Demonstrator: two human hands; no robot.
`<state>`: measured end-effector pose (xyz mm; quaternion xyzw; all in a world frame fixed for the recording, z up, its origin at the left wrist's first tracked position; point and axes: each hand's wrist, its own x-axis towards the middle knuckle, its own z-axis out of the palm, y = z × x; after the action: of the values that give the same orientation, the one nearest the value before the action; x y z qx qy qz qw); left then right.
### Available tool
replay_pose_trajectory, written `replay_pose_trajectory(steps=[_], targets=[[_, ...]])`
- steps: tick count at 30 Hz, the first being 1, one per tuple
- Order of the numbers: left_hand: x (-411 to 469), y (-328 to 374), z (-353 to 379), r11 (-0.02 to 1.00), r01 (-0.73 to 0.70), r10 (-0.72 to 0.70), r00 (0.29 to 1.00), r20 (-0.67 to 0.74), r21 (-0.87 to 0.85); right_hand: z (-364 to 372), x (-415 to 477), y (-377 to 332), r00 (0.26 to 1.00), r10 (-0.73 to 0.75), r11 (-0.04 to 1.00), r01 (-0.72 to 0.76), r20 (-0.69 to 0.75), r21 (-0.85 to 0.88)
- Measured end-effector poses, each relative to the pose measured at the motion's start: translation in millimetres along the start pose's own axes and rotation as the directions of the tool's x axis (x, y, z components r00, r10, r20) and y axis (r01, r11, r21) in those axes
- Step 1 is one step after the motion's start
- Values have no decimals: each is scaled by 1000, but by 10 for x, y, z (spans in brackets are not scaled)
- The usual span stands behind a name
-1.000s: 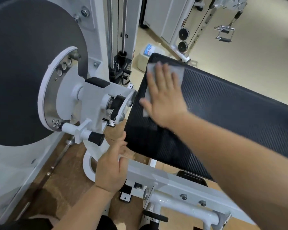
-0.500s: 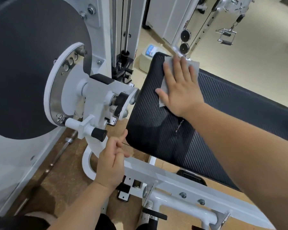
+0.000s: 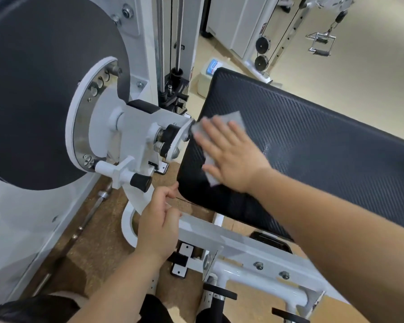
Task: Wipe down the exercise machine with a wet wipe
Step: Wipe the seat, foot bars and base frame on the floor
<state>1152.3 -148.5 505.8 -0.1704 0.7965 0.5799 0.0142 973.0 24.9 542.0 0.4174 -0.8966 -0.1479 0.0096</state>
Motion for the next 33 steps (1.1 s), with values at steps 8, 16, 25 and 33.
replay_pose_trajectory(steps=[8, 16, 25, 33], targets=[[91, 240, 257, 787, -342, 282, 940, 193, 514, -90, -134, 397, 830, 557, 818, -555, 33, 150], [195, 402, 457, 602, -269, 74, 956, 283, 752, 604, -1395, -824, 974, 212, 963, -221, 77, 151], [216, 535, 433, 500, -269, -7, 949, 315, 823, 239, -1046, 731, 779, 627, 760, -618, 23, 201], [237, 671, 456, 433, -275, -48, 944, 326, 859, 400, -1142, -68, 781, 624, 747, -591, -16, 304]])
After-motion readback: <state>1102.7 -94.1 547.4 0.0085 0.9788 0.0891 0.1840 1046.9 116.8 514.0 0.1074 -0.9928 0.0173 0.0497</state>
